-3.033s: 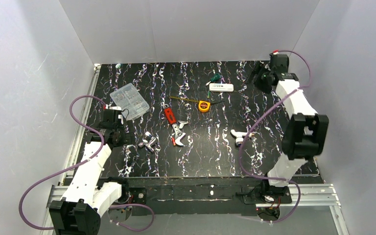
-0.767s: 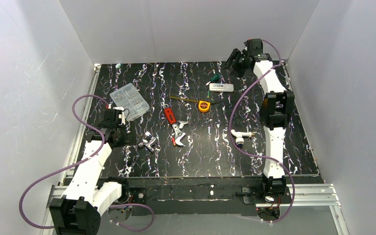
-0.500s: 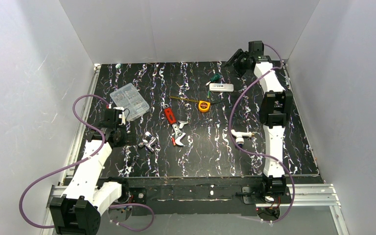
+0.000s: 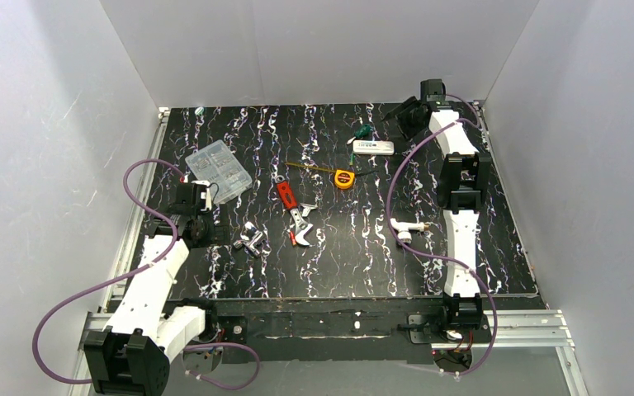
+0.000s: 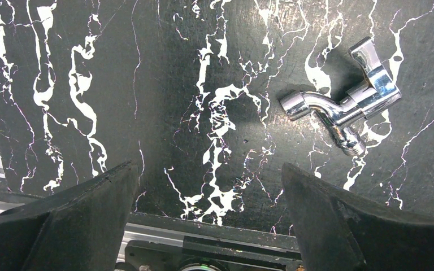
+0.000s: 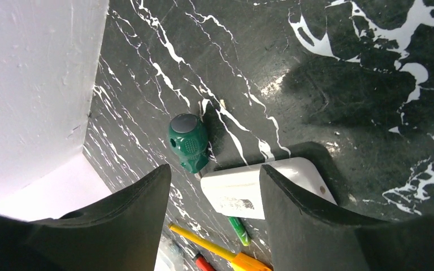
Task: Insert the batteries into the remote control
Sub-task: Pick up the remote control from the center of the board.
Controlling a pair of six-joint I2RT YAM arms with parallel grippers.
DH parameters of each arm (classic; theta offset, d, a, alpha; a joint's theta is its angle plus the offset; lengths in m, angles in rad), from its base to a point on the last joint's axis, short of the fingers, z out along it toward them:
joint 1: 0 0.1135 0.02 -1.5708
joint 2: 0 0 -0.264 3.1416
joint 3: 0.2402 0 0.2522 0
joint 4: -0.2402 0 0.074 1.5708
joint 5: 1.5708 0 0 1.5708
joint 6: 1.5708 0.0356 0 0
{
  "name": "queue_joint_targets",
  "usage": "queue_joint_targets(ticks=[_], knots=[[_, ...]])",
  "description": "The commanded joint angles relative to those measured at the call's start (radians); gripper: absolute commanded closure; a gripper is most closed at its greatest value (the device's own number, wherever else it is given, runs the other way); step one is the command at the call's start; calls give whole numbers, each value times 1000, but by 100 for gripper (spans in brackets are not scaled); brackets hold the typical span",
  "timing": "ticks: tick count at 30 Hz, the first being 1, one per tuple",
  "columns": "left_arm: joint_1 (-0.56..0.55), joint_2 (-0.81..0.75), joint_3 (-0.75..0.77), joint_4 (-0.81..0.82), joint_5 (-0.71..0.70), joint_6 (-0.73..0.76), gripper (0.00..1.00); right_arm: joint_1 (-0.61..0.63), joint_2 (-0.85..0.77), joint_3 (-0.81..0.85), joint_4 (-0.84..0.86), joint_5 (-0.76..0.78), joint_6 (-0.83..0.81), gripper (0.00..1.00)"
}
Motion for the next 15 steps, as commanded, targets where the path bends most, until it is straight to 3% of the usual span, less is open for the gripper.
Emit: queue_joint_targets(ticks=[1, 15], knots=[[2, 6, 4, -87, -7, 9, 0, 4, 4, 73, -94, 50, 29, 33], [2, 10, 7, -91, -24, 14, 0, 5, 46, 89, -145, 27, 14, 33]])
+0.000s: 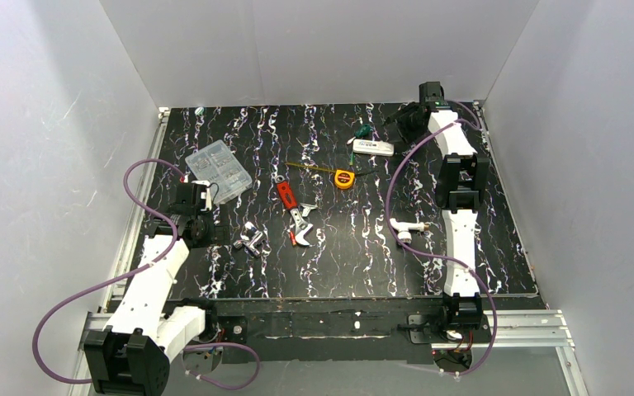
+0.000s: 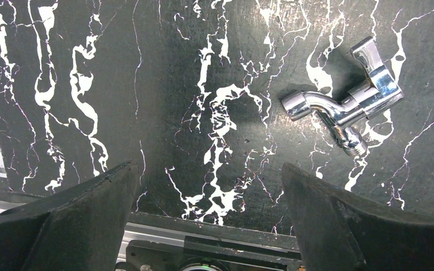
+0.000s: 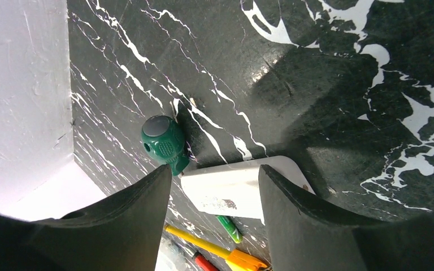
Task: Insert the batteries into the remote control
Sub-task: Pick up the remote control from the center of the board.
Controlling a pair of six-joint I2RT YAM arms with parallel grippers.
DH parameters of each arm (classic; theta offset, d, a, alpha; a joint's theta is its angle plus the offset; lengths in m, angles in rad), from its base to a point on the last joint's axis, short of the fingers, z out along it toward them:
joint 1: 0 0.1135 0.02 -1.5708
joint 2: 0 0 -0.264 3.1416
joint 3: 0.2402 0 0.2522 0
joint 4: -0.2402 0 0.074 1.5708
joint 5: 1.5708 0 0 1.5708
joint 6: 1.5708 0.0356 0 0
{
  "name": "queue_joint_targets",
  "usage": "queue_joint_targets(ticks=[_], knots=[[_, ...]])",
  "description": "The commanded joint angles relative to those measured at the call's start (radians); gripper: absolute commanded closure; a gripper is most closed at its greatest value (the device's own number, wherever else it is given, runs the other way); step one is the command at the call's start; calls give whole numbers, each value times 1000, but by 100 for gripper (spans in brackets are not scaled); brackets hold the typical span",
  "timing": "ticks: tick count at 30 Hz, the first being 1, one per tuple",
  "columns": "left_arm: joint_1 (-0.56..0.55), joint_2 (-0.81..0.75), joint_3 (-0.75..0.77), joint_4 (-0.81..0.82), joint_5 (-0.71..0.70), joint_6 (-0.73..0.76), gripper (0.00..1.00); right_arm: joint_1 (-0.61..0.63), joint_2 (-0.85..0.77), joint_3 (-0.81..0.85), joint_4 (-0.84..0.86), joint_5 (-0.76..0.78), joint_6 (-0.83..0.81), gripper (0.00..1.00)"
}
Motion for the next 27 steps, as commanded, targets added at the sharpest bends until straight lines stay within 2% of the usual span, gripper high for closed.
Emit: queue_joint_targets(ticks=[1, 11, 17, 23, 27], knots=[[2, 8, 7, -91, -24, 12, 1, 3, 13, 29, -38, -4, -16, 33], [2, 12, 9, -93, -24, 14, 1, 44, -37, -73, -87, -28, -156, 33], [2, 14, 9, -95, -24, 15, 1, 86, -111, -205, -85, -38, -240, 34], [2, 14, 11, -95, -25, 16, 1, 102, -226, -354, -47, -9, -290, 34], [2, 15, 11, -96, -20, 15, 1, 104, -243, -356, -55, 50, -339, 33]])
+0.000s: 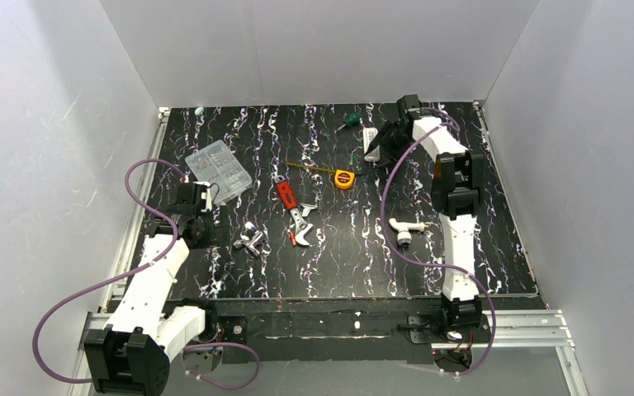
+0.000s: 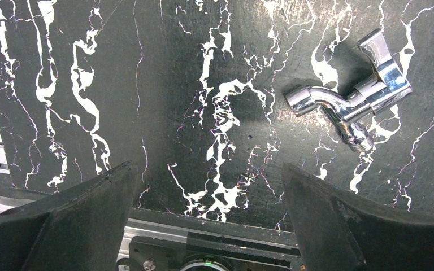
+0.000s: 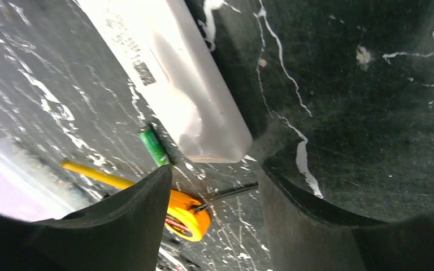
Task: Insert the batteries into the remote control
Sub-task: Pick up the remote control from the center of the board.
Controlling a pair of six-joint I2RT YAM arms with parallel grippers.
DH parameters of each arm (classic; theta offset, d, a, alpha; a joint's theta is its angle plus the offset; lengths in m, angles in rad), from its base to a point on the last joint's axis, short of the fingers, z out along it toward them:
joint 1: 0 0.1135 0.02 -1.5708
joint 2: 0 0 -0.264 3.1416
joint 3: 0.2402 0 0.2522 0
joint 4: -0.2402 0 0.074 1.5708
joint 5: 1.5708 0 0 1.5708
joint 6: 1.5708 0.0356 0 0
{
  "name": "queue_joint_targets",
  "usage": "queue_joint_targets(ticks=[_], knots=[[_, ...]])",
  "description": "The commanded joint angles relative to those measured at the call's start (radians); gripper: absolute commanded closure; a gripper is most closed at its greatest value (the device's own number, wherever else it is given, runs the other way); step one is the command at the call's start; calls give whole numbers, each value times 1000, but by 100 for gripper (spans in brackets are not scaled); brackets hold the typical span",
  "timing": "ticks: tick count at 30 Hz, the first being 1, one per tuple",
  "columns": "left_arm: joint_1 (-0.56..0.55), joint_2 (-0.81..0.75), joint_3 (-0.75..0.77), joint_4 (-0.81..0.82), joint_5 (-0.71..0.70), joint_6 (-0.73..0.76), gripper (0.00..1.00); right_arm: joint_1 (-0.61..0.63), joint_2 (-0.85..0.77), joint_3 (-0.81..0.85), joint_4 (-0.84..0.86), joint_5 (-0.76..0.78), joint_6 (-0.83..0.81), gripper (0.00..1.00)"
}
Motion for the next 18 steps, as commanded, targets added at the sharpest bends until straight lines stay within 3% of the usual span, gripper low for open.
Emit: queue_joint_targets(ticks=[1, 11, 18], knots=[[2, 11, 12, -84, -14, 8, 1, 1, -41, 3, -47, 80, -89, 32], [2, 12, 11, -86, -14, 8, 1, 68, -3, 127, -79, 256, -266, 17], [2, 14, 12, -86, -12, 6, 1, 125, 79, 281, -141, 370, -374, 15]])
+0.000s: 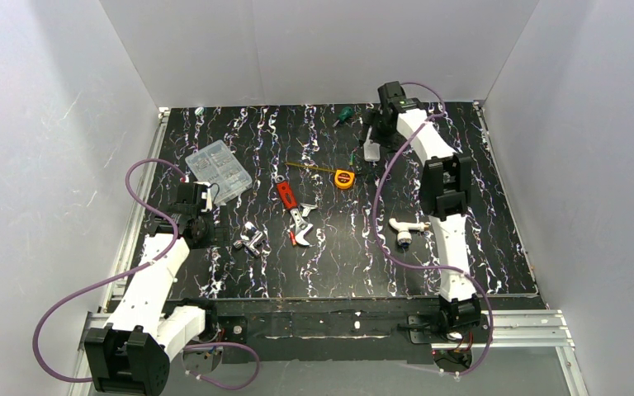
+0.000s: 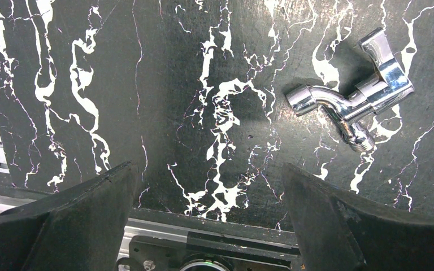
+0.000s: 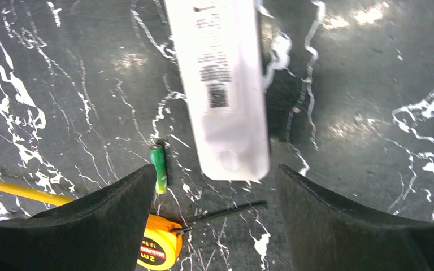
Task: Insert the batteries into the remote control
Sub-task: Pick up the remote control from the center of the board.
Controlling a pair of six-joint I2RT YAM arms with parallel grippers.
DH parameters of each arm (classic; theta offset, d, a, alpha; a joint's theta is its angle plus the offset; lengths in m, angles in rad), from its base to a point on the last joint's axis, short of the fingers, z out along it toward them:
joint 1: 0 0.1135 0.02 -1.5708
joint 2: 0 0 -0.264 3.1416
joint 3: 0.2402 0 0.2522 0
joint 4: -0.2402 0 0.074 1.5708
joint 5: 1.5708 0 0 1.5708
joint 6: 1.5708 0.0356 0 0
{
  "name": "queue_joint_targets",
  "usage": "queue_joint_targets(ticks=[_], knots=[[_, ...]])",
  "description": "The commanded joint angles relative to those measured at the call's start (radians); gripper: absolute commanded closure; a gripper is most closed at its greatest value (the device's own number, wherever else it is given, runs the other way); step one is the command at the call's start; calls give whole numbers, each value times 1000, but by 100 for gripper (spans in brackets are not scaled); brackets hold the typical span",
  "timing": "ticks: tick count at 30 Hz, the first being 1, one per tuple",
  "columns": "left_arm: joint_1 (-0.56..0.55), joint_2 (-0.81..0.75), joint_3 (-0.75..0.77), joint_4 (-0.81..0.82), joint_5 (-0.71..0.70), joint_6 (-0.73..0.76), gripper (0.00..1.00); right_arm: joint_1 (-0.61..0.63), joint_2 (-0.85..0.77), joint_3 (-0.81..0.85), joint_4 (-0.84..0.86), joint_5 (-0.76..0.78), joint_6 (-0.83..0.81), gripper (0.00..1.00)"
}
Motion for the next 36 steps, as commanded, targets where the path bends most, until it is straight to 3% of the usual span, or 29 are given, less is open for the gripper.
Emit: queue_joint_targets(ticks=[1, 14, 23, 29, 36], knots=[[3, 8, 12, -84, -12, 6, 1, 38, 61, 121, -63, 101, -104, 15], [2, 8, 14, -83, -9, 6, 1, 41, 109, 148, -111, 208, -109, 19], [2, 9, 13, -85, -10, 8, 1, 41, 125, 153, -90, 188, -128, 30], [2, 10, 14, -85, -8, 8, 1, 57, 126, 148, -64, 186, -199, 24], [2, 10, 13, -86, -8, 8, 0, 63, 125, 148, -42, 175, -225, 28]])
